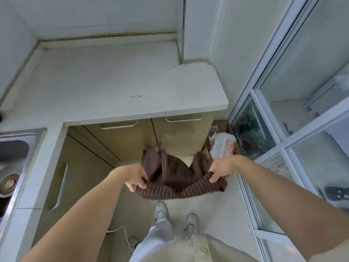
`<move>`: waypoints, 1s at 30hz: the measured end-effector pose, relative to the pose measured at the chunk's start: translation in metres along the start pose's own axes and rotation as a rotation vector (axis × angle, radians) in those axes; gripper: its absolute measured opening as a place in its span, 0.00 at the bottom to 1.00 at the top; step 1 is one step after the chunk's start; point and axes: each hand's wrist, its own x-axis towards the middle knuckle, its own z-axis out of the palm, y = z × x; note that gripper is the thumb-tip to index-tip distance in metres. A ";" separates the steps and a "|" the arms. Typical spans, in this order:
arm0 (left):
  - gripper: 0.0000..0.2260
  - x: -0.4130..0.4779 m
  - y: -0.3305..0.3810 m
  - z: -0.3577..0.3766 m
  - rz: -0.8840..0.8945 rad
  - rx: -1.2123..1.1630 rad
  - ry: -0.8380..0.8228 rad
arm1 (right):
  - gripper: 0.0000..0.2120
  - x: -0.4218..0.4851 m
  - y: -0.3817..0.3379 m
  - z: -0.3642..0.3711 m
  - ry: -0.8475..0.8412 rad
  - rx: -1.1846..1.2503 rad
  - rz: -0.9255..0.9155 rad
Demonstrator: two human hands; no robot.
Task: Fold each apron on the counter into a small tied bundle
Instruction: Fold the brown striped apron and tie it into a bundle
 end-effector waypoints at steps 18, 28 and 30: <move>0.05 -0.005 0.024 -0.036 0.421 -0.925 0.420 | 0.12 -0.002 -0.008 -0.038 1.007 0.659 -0.402; 0.06 0.003 0.017 -0.040 0.246 -0.793 0.750 | 0.23 0.005 -0.020 -0.037 0.661 0.611 -0.198; 0.04 0.004 0.012 -0.038 0.176 -0.775 0.762 | 0.25 -0.001 -0.017 -0.034 0.391 0.627 -0.001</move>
